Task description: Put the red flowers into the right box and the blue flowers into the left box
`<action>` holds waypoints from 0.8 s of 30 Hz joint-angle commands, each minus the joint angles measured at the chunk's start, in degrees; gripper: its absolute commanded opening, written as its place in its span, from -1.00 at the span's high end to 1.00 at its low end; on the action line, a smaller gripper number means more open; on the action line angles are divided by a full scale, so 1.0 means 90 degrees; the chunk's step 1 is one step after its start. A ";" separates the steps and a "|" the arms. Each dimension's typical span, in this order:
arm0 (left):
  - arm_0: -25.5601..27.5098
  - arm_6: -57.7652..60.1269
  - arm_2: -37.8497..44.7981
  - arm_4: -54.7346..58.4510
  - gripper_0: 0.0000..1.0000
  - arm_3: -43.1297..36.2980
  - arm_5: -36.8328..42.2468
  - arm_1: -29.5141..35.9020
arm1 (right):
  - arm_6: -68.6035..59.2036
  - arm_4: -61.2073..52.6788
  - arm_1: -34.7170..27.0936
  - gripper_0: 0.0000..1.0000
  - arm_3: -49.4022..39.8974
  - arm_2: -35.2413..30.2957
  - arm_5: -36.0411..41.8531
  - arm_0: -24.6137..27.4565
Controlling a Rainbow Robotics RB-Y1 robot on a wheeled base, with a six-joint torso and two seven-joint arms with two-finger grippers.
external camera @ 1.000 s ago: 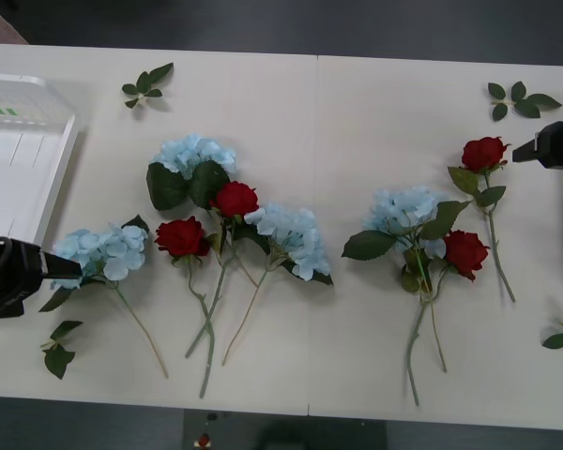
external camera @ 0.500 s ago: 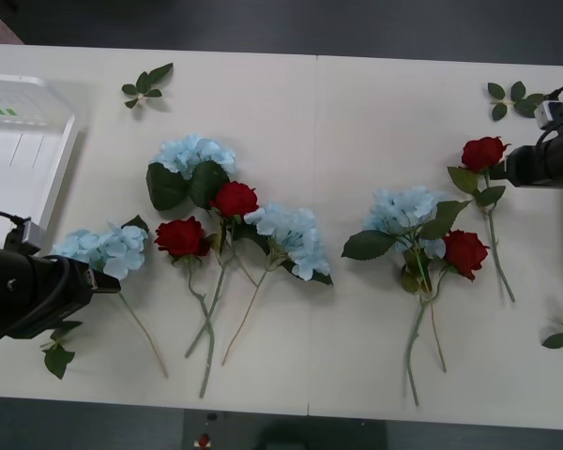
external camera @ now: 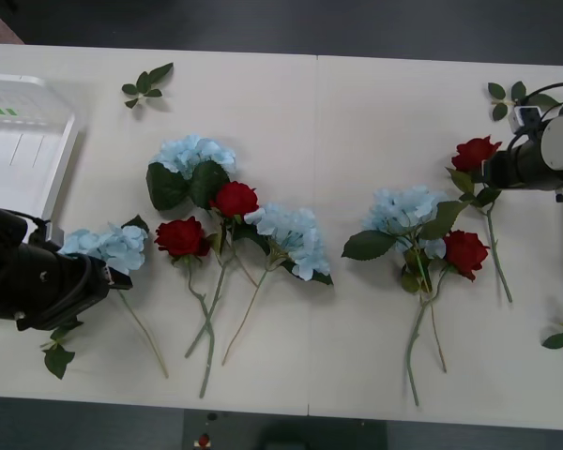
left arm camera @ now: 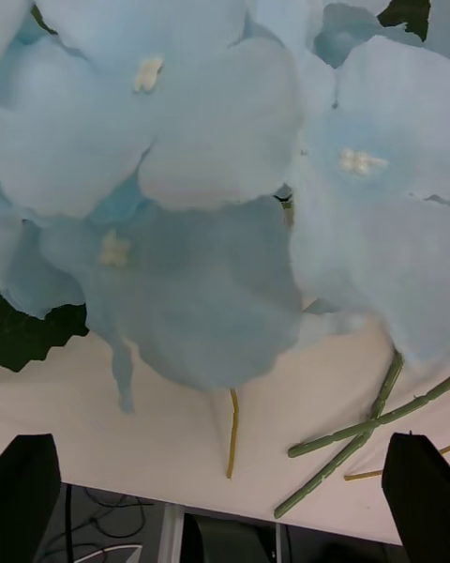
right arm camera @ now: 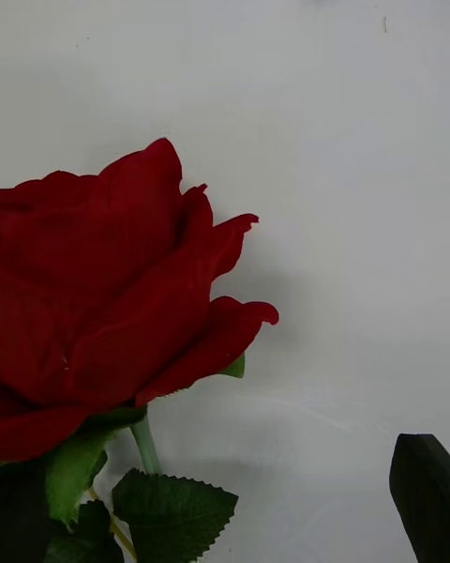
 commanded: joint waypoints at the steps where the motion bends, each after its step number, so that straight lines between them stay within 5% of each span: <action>1: -0.0447 0.0116 -0.0348 -0.0145 -1.00 0.0385 -0.0127 -0.0177 | -0.0263 0.0068 0.0063 -1.00 0.0200 0.0001 -0.0111 -0.0178; 24: -0.1317 0.0048 -0.1501 -0.1220 -1.00 0.1440 -0.0430 -0.0539 | -0.0234 0.0087 0.0336 -1.00 0.0483 0.0001 -0.0208 -0.0109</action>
